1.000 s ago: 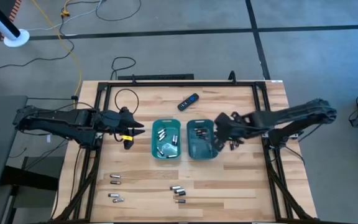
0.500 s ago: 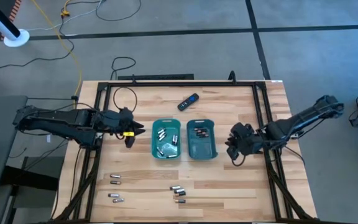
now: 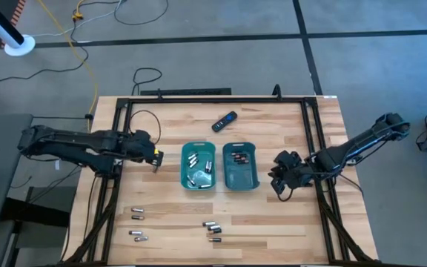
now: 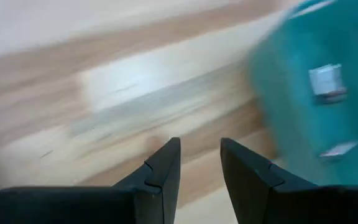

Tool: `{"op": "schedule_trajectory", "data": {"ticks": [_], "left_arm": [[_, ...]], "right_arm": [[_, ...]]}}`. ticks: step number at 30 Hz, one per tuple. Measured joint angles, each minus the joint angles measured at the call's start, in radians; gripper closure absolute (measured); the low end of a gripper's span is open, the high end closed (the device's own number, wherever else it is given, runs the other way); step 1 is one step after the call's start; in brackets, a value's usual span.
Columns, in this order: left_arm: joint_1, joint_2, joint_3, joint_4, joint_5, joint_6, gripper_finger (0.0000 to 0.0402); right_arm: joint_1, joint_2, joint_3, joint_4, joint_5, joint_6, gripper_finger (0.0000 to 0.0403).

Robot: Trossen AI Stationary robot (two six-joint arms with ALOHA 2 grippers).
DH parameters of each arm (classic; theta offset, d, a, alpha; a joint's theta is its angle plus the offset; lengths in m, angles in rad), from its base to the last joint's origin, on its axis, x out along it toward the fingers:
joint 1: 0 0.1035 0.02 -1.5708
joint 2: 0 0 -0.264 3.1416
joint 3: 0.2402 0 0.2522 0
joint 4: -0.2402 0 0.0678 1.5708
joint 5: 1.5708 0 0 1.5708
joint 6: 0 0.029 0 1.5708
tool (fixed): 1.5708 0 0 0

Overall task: Sort batteries
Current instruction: Put the copper and black battery into the blue bin

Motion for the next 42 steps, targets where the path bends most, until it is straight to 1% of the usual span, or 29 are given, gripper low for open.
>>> {"op": "schedule_trajectory", "data": {"ticks": [3, 6, 9, 11, 19, 26, 32, 36, 40, 42], "left_arm": [[0.028, 0.051, -0.026, -0.029, 0.05, -0.029, 0.029], [0.05, 0.107, -0.06, 0.006, 0.111, -0.015, 0.029], [0.055, 0.158, -0.093, 0.078, 0.142, 0.005, 0.029], [0.055, 0.189, -0.106, 0.105, 0.155, 0.006, 0.029], [0.055, 0.325, -0.108, 0.124, 0.167, 0.038, 0.029], [0.058, 0.425, -0.108, 0.2, 0.201, 0.076, 0.029], [0.068, 0.512, -0.103, 0.228, 0.235, 0.076, 0.0292], [0.068, 0.546, -0.103, 0.228, 0.241, 0.074, 0.0314], [0.068, 0.54, -0.104, 0.231, 0.237, 0.06, 0.0359], [0.068, 0.529, -0.106, 0.23, 0.232, 0.061, 0.0365]], "right_arm": [[0.0, 0.0, 0.0, 0.003, 0.0, -0.013, 0.0276], [-0.001, 0.0, 0.0, 0.021, 0.0, -0.027, 0.0276], [-0.002, 0.0, 0.0, 0.023, 0.0, -0.027, 0.0276], [-0.002, 0.0, 0.0, 0.024, 0.0, -0.027, 0.0276], [-0.002, 0.0, 0.0, 0.031, 0.0, -0.026, 0.0276], [-0.002, 0.0, 0.0, 0.035, 0.0, -0.026, 0.0276], [-0.002, 0.0, 0.0, 0.036, 0.0, -0.026, 0.0276], [-0.002, 0.0, 0.0, 0.036, -0.001, -0.026, 0.0276], [-0.002, 0.0, 0.0, 0.035, -0.001, -0.027, 0.0276], [-0.002, 0.0, 0.0, 0.035, -0.001, -0.027, 0.0276]]}}
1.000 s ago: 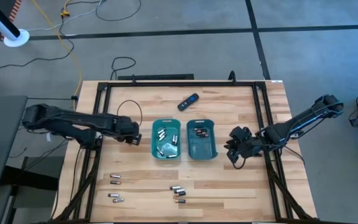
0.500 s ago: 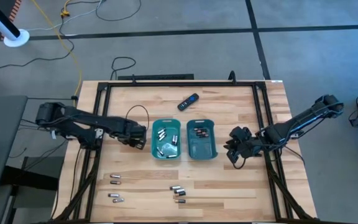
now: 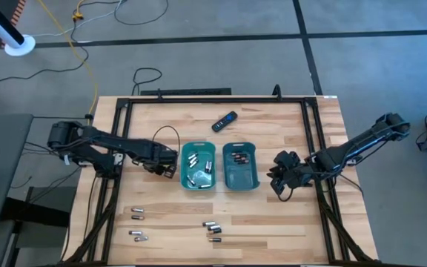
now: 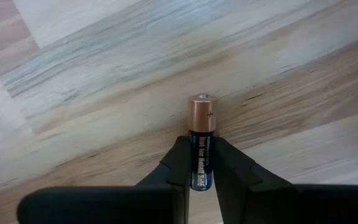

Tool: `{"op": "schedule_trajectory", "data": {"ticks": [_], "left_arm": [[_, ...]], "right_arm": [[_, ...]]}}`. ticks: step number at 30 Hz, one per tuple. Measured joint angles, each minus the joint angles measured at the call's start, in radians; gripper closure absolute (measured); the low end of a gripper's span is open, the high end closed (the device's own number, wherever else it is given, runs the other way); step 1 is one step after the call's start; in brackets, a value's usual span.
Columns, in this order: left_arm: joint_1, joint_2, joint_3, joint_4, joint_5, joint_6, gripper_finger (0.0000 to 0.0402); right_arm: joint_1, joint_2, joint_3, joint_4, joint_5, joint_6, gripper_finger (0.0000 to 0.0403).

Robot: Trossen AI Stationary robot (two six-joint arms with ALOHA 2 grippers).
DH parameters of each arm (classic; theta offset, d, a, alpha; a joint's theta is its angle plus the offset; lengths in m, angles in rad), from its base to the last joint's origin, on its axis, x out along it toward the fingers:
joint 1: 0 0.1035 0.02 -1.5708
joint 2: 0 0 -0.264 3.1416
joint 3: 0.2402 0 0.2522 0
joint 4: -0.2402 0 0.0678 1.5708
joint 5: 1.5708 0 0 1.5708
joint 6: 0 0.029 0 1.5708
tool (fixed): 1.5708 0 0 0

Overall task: Sort batteries
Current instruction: Put the copper and black battery into the blue bin

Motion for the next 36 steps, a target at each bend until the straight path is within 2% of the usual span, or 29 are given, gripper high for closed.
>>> {"op": "schedule_trajectory", "data": {"ticks": [5, 13, 16, 20, 24, 28, 36], "left_arm": [[0.0, -0.058, -0.002, -0.035, -0.004, 0.0, 0.0365], [0.0, -0.26, 0.021, -0.111, -0.011, 0.053, 0.0365], [-0.001, -0.319, 0.067, -0.107, -0.01, 0.095, 0.0365], [-0.001, -0.328, 0.149, -0.139, -0.052, 0.133, 0.0365], [-0.001, -0.287, 0.258, -0.141, -0.1, 0.201, 0.0365], [0.0, -0.192, 0.395, -0.146, -0.116, 0.295, 0.0365], [0.0, 0.121, 0.748, -0.149, -0.107, 0.53, 0.0365]], "right_arm": [[0.0, 0.0, 0.0, -0.013, 0.0, -0.003, 0.0276], [0.003, -0.034, 0.001, -0.024, -0.007, -0.087, 0.0276], [0.002, -0.074, 0.001, -0.046, -0.009, -0.117, 0.0276], [-0.001, -0.13, 0.001, -0.101, -0.009, -0.121, 0.0276], [-0.001, -0.179, 0.001, -0.136, -0.008, -0.123, 0.0276], [-0.001, -0.204, 0.001, -0.157, -0.008, -0.123, 0.0276], [-0.021, -0.208, 0.001, -0.169, -0.008, -0.127, 0.0276]]}}
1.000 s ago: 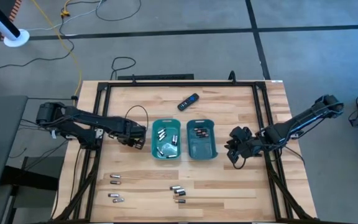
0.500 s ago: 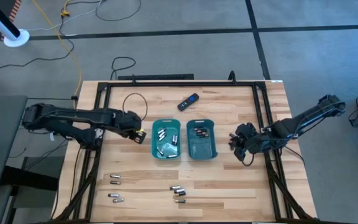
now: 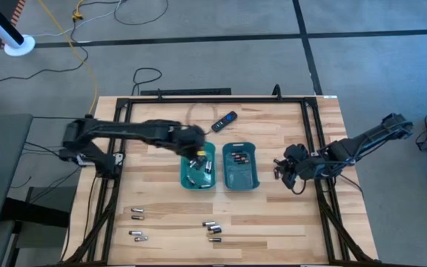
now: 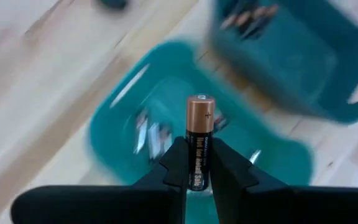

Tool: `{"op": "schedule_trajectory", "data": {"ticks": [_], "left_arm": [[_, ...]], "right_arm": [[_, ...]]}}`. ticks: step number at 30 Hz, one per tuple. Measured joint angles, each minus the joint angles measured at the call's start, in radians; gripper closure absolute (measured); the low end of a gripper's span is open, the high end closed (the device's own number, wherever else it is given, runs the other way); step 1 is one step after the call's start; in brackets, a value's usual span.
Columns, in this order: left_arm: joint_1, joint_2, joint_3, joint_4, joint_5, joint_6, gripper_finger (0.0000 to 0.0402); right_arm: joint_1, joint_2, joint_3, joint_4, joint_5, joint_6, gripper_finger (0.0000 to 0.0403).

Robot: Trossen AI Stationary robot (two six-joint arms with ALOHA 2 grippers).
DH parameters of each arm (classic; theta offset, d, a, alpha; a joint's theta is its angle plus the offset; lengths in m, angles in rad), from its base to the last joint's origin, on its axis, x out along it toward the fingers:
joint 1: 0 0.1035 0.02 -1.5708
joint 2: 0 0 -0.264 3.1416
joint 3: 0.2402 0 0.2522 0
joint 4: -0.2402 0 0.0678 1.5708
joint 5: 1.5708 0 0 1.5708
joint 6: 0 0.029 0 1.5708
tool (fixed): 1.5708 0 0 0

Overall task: Sort batteries
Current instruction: Put the copper and black battery into the blue bin

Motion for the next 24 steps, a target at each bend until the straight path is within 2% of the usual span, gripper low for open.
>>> {"op": "schedule_trajectory", "data": {"ticks": [8, 12, 18, 24], "left_arm": [[0.004, 0.319, 0.401, 0.001, 0.07, 0.22, 0.0365], [0.015, 0.456, 0.548, 0.001, 0.143, 0.274, 0.0365], [0.016, 0.61, 0.671, -0.006, 0.203, 0.315, 0.0365], [0.016, 0.704, 0.703, -0.005, 0.252, 0.321, 0.0365]], "right_arm": [[-0.004, 0.001, 0.0, -0.012, 0.0, -0.002, 0.0276], [-0.004, 0.001, 0.0, -0.034, 0.0, -0.004, 0.0276], [-0.004, 0.001, 0.0, -0.038, 0.0, -0.004, 0.0276], [-0.004, 0.001, 0.0, -0.038, 0.0, -0.004, 0.0276]]}}
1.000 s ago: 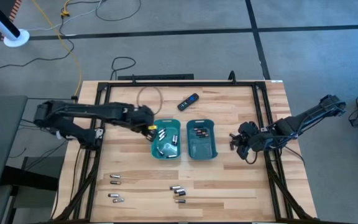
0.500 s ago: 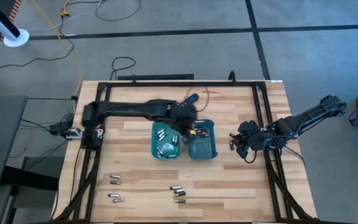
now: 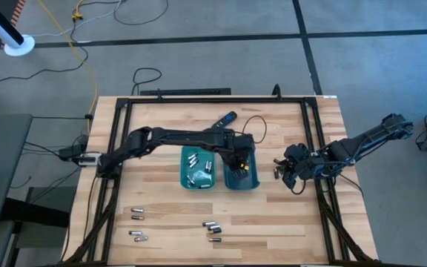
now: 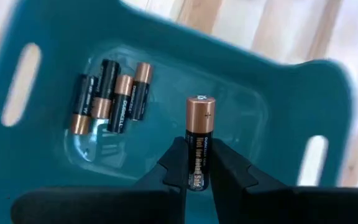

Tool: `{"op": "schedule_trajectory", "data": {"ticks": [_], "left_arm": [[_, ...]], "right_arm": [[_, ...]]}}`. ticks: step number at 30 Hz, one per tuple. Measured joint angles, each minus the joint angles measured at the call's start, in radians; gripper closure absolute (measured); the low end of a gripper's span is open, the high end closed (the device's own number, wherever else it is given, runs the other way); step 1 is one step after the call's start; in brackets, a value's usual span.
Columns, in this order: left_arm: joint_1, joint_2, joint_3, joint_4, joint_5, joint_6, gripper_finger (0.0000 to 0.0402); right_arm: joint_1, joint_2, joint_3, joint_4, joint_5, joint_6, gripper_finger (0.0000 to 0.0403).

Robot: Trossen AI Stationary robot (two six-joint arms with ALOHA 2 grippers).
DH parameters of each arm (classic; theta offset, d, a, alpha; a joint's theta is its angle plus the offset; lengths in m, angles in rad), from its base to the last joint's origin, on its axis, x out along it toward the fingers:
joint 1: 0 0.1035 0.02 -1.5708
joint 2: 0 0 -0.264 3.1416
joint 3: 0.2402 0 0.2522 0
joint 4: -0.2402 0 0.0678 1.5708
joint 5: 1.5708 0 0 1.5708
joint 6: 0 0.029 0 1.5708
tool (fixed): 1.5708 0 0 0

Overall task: Sort batteries
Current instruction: Put the copper and black battery into the blue bin

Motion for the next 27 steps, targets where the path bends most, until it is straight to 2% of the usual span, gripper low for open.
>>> {"op": "schedule_trajectory", "data": {"ticks": [12, 27], "left_arm": [[-0.001, 0.05, -0.018, 0.015, 0.01, 0.002, 0.0365], [-0.018, 0.085, -0.026, 0.0, 0.0, 0.094, 0.0359]], "right_arm": [[0.0, 0.0, 0.0, 0.002, 0.0, -0.019, 0.0276], [0.0, 0.0, 0.0, 0.005, 0.0, -0.019, 0.0276]]}}
